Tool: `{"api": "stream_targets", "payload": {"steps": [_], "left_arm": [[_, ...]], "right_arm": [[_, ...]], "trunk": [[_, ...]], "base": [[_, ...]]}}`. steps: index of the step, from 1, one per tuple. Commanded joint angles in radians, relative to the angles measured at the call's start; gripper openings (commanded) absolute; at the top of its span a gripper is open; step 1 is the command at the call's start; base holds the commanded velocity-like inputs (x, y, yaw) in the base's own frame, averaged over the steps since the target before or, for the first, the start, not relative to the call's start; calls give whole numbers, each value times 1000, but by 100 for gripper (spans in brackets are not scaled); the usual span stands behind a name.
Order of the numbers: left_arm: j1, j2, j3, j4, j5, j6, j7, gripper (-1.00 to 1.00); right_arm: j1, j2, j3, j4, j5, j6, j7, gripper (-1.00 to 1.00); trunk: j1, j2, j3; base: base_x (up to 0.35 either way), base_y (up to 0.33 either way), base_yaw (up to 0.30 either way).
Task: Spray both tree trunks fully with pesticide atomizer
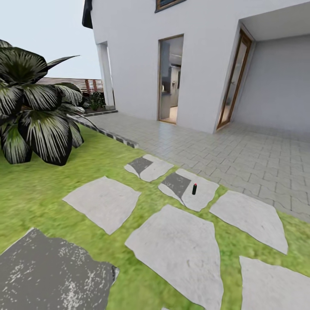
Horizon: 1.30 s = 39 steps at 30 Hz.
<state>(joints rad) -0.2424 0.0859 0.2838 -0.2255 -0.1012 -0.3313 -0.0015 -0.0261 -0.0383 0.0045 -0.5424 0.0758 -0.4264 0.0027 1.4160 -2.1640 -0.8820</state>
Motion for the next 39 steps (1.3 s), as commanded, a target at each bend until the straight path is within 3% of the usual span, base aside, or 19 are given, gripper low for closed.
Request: {"api": "stream_targets", "payload": {"steps": [1,39], "left_arm": [[0,0,0,0,0,0,0,100],[0,0,0,0,0,0,0,100]], "right_arm": [[0,0,0,0,0,0,0,100],[0,1,-1,-1,-1,0,0,100]], "trunk": [[0,0,0],[0,0,0]], "base": [[308,-131,0],[286,-155,0]]}}
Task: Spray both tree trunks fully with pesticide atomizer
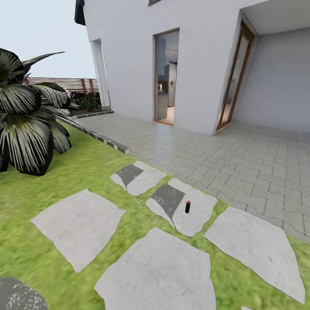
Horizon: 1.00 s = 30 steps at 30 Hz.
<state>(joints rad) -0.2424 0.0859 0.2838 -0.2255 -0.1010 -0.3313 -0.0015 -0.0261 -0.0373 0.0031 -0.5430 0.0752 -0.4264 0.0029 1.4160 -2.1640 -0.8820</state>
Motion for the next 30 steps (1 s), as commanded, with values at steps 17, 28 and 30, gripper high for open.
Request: {"api": "stream_targets", "payload": {"steps": [17,28,30], "left_arm": [[0,0,0,0,0,0,0,100],[0,0,1,0,0,0,0,100],[0,0,1,0,0,0,0,100]], "right_arm": [[0,0,0,0,0,0,0,100],[0,0,-1,1,0,0,-3,100],[0,-1,-1,1,0,0,-4,100]], "trunk": [[0,0,0],[0,0,0],[0,0,0]], "base": [[216,-211,0],[180,-232,0],[178,-233,0]]}}
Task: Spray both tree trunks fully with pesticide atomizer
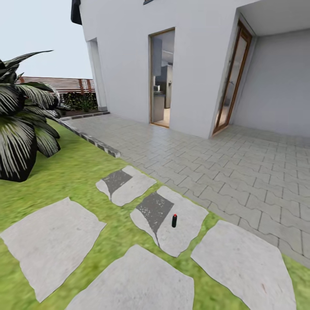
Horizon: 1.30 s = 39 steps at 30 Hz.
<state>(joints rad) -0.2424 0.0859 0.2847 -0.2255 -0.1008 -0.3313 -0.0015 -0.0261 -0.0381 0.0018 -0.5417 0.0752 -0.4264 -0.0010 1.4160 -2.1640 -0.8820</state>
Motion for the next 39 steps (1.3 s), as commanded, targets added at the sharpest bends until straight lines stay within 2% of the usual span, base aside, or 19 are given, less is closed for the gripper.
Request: {"api": "stream_targets", "payload": {"steps": [1,39], "left_arm": [[0,0,0,0,0,0,0,100],[0,2,1,0,1,0,0,100]], "right_arm": [[0,-1,0,0,0,0,0,100],[0,-1,1,-1,0,0,2,100]], "trunk": [[0,0,0],[0,0,0]], "base": [[178,-233,0],[156,-247,0]]}}
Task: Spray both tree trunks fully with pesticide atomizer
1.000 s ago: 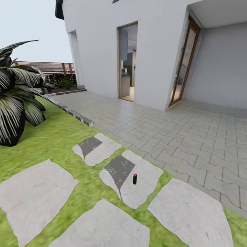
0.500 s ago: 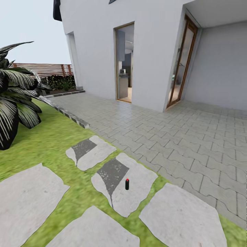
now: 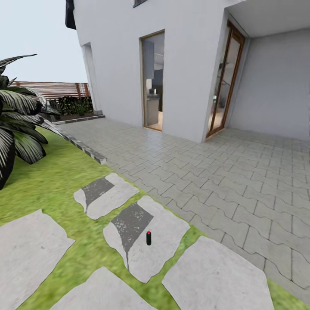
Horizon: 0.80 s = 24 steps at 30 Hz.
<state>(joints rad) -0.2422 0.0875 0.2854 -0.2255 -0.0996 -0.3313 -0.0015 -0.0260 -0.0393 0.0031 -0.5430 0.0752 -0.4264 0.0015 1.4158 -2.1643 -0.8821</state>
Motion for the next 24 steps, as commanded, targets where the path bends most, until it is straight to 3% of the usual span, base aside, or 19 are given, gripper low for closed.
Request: {"api": "stream_targets", "payload": {"steps": [1,24], "left_arm": [[0,0,0,0,0,0,0,100],[0,2,0,0,0,0,0,100]], "right_arm": [[0,0,0,0,0,0,0,100],[0,-1,0,0,0,0,0,100]], "trunk": [[0,0,0],[0,0,0]], "base": [[133,-260,0],[107,-266,0]]}}
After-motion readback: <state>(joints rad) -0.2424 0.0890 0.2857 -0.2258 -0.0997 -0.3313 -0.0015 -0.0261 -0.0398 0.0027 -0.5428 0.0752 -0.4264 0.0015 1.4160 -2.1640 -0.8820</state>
